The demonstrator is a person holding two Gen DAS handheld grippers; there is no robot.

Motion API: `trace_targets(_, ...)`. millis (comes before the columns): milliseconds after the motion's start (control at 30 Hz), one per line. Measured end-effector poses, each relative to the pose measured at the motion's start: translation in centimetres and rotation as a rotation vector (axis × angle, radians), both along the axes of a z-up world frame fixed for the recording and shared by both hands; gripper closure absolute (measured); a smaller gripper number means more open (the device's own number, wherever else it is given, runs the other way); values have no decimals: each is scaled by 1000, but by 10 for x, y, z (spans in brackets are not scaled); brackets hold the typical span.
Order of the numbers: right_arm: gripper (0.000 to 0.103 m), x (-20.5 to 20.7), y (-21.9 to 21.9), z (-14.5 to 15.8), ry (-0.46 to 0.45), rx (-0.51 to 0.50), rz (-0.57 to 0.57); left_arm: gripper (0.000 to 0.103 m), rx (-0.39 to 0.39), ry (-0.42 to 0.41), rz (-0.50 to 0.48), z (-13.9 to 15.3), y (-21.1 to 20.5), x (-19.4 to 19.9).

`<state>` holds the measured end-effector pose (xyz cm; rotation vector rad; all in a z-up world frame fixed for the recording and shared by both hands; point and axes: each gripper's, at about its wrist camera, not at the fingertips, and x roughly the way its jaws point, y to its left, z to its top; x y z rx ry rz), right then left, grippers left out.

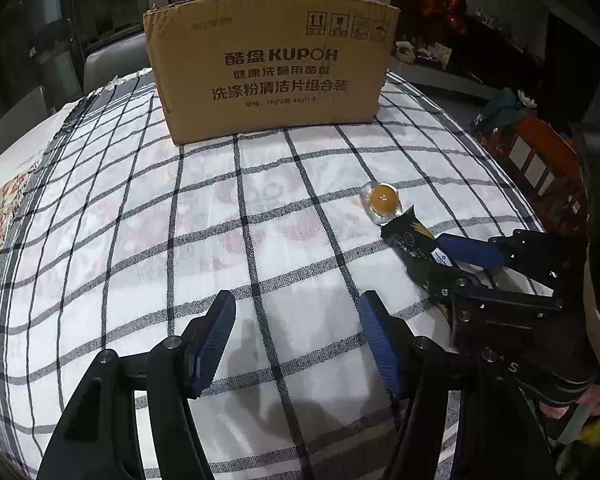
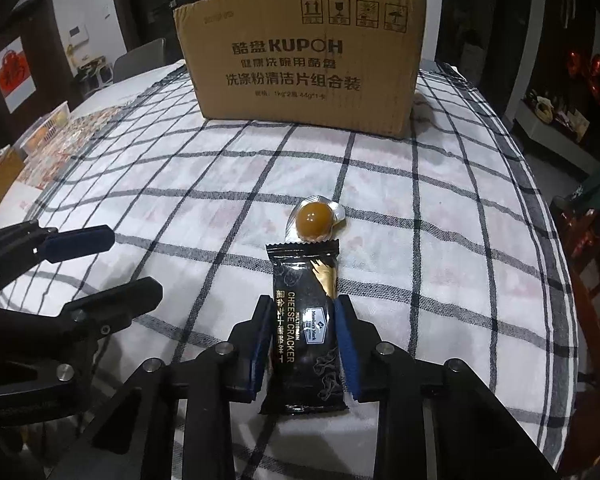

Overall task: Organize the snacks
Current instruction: 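Grasp the black cheese cracker bar with the right tool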

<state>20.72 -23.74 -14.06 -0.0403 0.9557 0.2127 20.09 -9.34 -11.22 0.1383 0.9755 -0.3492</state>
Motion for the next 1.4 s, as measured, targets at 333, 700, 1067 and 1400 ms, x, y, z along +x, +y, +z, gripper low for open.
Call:
trace_targets(333,71,-9,-19,23,-62,84,-73,40,6,-33,-47,9,-13,3)
trace_targets(700,71,-9,-48,41,-120,115,-195,45,-50,-62,-201,17,-53,31)
trace_targets(1067,71,-6,-72,32,-119,157,-265,64,-55,-58,-257,0,-87,52)
trace_targets(1400,71,-1,-77,25,-108,187,-268,65,9,-63,-250,-14,-101,58)
